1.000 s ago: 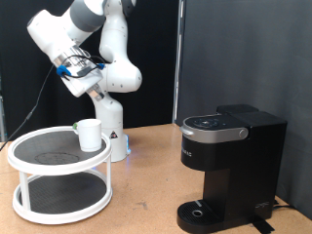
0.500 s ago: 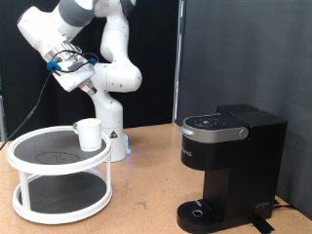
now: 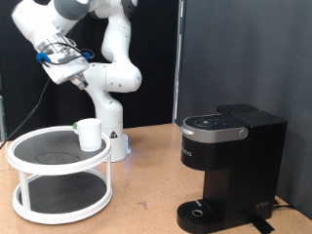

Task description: Make a cup of coffee with the keurig machine

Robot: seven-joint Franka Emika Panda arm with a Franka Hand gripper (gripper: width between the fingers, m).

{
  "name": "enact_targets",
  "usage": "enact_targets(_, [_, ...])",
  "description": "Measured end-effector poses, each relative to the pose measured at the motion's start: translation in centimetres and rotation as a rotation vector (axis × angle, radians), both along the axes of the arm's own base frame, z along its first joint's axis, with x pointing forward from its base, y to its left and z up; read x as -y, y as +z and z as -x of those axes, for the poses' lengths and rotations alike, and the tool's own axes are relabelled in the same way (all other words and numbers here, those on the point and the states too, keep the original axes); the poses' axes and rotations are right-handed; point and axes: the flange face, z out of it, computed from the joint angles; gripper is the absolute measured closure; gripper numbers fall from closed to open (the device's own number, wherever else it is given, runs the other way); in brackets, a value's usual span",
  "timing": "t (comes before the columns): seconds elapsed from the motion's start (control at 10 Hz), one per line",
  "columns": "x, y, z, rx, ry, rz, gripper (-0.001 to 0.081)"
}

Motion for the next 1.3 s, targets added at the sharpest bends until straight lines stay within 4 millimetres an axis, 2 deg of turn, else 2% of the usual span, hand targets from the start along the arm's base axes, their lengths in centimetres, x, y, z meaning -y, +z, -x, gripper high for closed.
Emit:
enact_targets(0.3, [1.8, 1.1, 1.9, -0.014, 0.001, -0.007, 0.0806])
enact_targets(0.7, [2.5, 1.5, 3.1, -0.018, 0.028, -0.035, 0.0806])
enact_targets(1.0, [3.0, 0.1, 2.7, -0.004, -0.045, 0.006, 0.0806])
enact_targets(1.3, [3.0, -2.6, 2.4, -0.011, -0.114, 0.026, 0.0806])
